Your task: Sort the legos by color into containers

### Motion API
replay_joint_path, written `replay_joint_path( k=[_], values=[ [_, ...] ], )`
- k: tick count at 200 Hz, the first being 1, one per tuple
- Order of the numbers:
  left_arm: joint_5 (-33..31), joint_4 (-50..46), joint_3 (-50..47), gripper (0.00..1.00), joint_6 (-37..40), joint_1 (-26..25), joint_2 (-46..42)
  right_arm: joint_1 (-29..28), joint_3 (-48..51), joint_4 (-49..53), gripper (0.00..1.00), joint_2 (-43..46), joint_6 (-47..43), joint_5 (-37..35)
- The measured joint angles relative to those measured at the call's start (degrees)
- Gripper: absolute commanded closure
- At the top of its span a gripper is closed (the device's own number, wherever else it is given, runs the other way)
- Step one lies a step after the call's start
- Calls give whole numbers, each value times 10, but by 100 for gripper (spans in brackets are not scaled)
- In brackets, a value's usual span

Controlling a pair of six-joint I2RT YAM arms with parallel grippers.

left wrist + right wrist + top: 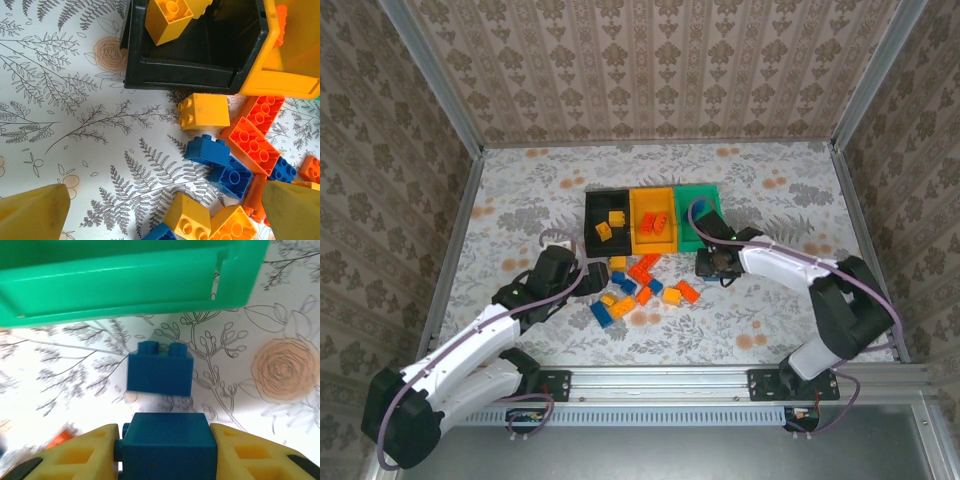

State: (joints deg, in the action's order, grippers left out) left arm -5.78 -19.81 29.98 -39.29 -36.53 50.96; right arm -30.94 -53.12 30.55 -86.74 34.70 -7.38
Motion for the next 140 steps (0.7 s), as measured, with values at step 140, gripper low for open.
replay_joint_path(
  k=[140],
  values=[
    [5, -24, 1, 0, 0, 3, -16, 46, -317, 19, 50, -219, -16, -61]
  ],
)
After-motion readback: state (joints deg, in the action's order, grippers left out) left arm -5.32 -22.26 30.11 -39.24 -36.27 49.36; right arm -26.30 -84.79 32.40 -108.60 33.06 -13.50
